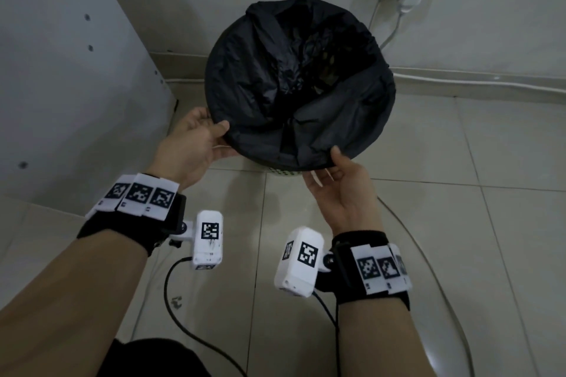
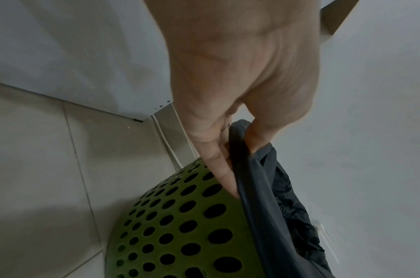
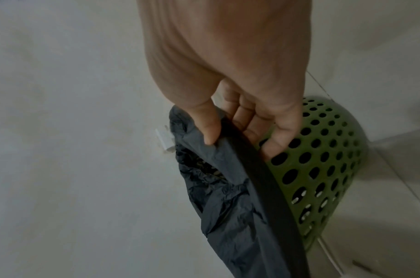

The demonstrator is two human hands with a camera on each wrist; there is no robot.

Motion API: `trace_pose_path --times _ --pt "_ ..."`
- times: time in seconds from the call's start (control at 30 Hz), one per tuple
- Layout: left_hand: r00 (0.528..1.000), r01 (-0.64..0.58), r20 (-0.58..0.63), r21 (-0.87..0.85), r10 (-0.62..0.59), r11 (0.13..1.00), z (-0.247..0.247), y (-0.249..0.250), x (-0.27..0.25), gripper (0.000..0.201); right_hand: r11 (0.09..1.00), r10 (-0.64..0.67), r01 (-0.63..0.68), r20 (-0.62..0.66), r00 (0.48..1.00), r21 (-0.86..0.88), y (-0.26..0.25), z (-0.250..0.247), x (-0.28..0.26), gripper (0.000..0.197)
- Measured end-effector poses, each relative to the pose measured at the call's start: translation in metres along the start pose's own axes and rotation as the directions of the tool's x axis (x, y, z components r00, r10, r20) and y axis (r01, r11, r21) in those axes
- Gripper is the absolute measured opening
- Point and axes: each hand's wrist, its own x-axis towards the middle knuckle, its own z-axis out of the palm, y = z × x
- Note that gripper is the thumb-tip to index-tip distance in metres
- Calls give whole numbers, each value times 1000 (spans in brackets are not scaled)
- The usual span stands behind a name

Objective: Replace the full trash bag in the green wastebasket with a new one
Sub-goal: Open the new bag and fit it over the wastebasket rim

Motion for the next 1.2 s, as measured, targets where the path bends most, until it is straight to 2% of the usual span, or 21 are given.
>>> trace_pose_path --times 0.07,0.17,0.23,0.33,0.43,0.53,0.67,0.73,0.87,0.93,1.0,1.1,1.2 --pt "1000 -18 -3 25 18 1000 -6 2 3 17 998 -53 51 -39 998 -37 -12 -2 3 25" --pt "999 -44 -15 62 45 997 -15 5 8 19 997 -52 50 -26 998 -54 -24 -4 4 21" --pt "999 -32 -13 59 33 998 -15 5 9 21 997 -44 43 -13 999 -57 -21 -4 5 25" --pt "1000 24 -20 43 -23 999 -6 2 5 13 998 -61 60 -8 998 -28 -12 -1 5 35" --pt "996 52 -73 115 -44 992 4 -4 0 20 999 -47 47 5 999 -4 -1 4 4 36" --pt "996 61 -70 37 -58 997 7 -4 1 27 1000 1 -1 33 999 5 7 5 0 32" --pt "996 62 -68 -1 -62 998 3 2 5 38 997 -67 67 -6 998 -24 -2 1 3 31" --pt "997 38 -59 -12 -39 999 4 3 5 42 998 -57 57 8 998 10 -5 -1 3 32" --pt "997 46 -58 -53 -49 998 10 2 -1 38 999 -27 26 23 999 38 0 -1 3 31" --pt "992 122 -23 -63 -123 991 18 1 -6 26 997 -34 32 33 999 72 4 2 4 37" --pt "988 142 -45 -90 -146 986 24 -1 -9 15 992 -22 16 49 999 129 8 2 3 36" --pt "987 132 -79 -85 -138 988 27 0 -9 26 957 -10 -15 86 996 289 11 -2 3 25" --pt "988 135 -72 -60 -140 989 25 1 -8 21 971 -57 52 17 998 234 11 -7 11 30"
